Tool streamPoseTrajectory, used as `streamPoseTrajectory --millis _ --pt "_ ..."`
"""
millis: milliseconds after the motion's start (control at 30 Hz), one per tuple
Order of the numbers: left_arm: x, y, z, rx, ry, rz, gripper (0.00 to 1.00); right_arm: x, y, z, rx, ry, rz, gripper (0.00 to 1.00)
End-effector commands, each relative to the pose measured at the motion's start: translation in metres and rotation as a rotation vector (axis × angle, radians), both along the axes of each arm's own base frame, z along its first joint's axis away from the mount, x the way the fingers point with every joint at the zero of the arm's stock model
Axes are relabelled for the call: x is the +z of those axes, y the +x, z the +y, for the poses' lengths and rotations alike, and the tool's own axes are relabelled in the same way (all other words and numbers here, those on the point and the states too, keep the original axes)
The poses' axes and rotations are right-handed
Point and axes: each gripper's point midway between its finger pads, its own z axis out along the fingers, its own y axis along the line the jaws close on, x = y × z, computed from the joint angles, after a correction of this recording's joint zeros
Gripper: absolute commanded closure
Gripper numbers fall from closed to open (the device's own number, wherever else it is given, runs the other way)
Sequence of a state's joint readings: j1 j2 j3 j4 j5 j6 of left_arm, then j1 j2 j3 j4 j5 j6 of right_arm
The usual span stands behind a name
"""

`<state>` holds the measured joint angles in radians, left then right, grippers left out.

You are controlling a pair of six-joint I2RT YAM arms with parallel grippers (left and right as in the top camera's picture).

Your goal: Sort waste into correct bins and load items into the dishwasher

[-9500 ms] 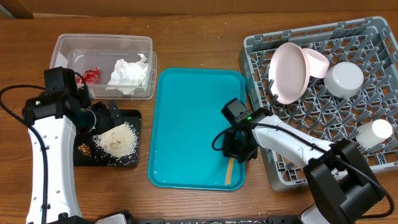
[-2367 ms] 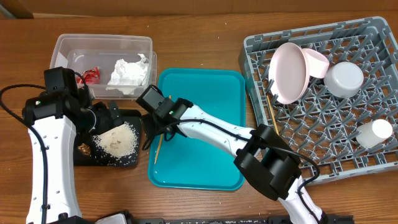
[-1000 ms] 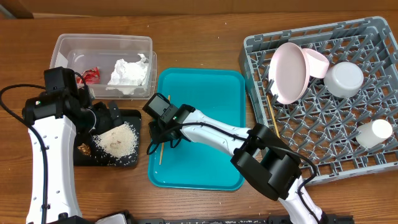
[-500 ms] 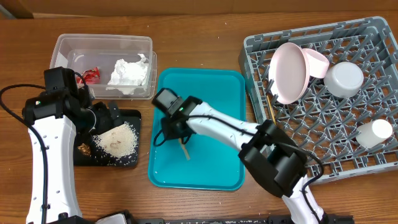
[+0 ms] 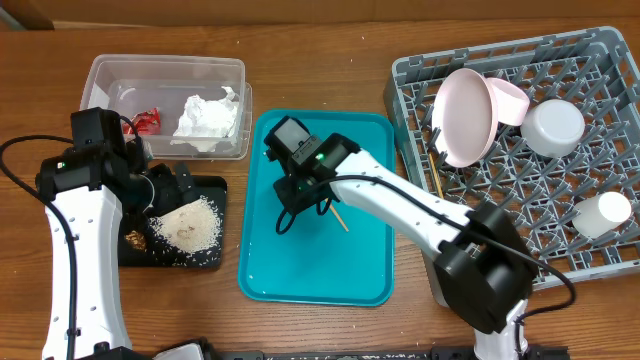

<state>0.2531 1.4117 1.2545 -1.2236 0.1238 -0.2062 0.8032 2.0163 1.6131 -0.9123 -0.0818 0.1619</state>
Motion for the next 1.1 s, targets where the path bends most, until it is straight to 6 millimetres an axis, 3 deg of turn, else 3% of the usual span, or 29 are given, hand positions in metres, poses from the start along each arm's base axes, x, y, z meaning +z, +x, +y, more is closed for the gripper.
streamPoseTrajectory --millis 0,133,267,667,767,1067 --pt "0.004 0.003 0.001 -0.010 0.007 -0.017 0.00 0.008 0.027 -0.027 0.006 -0.095 -0.123 0.62" --pt "0.004 0.003 0.001 -0.010 0.007 -0.017 0.00 -0.001 0.042 -0.040 0.000 -0.137 -0.146 0.60" --pt "0.004 0.003 0.001 -0.010 0.007 -0.017 0.00 -0.020 0.049 -0.049 0.024 -0.171 -0.129 0.43" --pt "0.004 0.003 0.001 -0.010 0.007 -0.017 0.00 -0.056 0.039 -0.046 0.024 -0.162 -0.018 0.43" --pt "0.004 0.003 0.001 -0.010 0.007 -0.017 0.00 -0.074 0.035 -0.050 0.003 -0.175 0.007 0.43" --pt "0.004 0.003 0.001 -0.010 0.007 -0.017 0.00 -0.091 0.021 -0.062 -0.015 -0.210 0.056 0.75"
